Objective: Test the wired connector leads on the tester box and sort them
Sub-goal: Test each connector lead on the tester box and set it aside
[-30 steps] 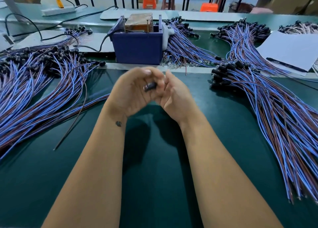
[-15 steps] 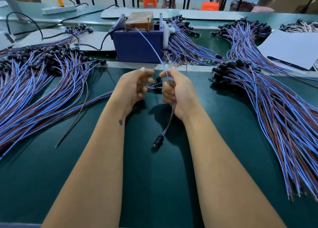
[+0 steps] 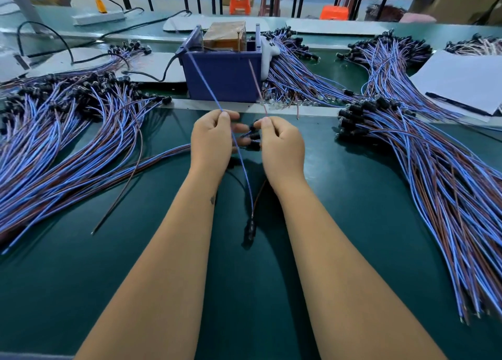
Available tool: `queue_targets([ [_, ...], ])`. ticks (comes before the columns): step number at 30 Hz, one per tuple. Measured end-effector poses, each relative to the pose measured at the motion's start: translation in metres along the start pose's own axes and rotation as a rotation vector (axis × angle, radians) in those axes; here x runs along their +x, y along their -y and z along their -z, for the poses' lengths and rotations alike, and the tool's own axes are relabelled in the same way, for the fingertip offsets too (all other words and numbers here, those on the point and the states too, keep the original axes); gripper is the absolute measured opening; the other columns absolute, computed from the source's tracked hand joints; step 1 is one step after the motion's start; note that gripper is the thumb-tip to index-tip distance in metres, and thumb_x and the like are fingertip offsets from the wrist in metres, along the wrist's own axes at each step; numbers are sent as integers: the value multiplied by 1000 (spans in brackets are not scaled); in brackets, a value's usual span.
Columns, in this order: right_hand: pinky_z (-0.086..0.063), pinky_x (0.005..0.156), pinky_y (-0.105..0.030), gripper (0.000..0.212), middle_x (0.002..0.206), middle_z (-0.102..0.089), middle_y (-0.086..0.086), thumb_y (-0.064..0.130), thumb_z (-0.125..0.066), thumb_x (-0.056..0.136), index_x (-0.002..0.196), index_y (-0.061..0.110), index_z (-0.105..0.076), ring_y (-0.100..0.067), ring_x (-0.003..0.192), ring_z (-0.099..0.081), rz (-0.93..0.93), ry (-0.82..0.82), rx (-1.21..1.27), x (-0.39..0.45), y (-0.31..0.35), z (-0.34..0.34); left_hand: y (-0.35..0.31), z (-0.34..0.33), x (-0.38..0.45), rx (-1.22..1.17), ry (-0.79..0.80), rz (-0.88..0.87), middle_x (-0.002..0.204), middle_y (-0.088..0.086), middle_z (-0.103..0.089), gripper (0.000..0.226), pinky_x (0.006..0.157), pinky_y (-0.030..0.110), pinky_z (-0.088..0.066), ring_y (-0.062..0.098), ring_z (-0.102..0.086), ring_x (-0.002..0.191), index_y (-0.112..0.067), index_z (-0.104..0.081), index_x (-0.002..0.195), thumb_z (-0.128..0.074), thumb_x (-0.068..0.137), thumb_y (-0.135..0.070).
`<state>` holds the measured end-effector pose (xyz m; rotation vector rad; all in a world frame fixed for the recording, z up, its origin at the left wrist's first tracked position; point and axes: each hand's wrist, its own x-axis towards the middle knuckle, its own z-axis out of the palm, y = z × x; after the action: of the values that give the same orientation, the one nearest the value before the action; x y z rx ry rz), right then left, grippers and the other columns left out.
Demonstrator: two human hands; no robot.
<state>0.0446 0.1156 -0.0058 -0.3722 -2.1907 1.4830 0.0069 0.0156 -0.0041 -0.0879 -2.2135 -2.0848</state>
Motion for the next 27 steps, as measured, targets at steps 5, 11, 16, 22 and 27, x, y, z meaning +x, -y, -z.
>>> queue_targets([
  [5,-43,70,-32,26,65,-54,12,23,-44,100,89,21,-67,-14,72,-51,9,-51,29,3,-2,5,9,12,8,87,-138,-18,47,-8,-46,29,48,24,-35,14,-41,42,-24,-65,85,-39,97,-20],
  [11,-34,59,-30,26,48,-45,20,20,-42,96,81,27,-62,-6,57,-42,8,-120,159,1,1,3,3,14,5,63,-183,43,51,-7,-33,31,45,25,-22,11,-26,43,-21,-68,85,-38,85,-16],
  [16,-33,58,-29,26,47,-43,16,17,-40,96,83,25,-61,-7,54,-39,24,-121,139,0,1,4,1,16,0,137,-170,-8,69,7,-37,15,59,34,-23,22,-26,63,-19,-53,85,-39,86,-16],
  [22,-40,68,-30,28,69,-52,13,19,-39,101,103,19,-66,-14,77,-52,59,-73,24,4,-2,1,2,16,1,144,-153,20,72,5,-43,27,61,34,-25,21,-29,66,-28,-44,70,-39,90,-11],
  [27,-38,69,-28,29,74,-54,15,20,-39,101,108,20,-66,-14,82,-53,47,-42,7,6,-5,1,2,16,1,140,-151,26,72,5,-44,21,60,34,-25,22,-28,66,-23,-48,73,-38,87,-10],
])
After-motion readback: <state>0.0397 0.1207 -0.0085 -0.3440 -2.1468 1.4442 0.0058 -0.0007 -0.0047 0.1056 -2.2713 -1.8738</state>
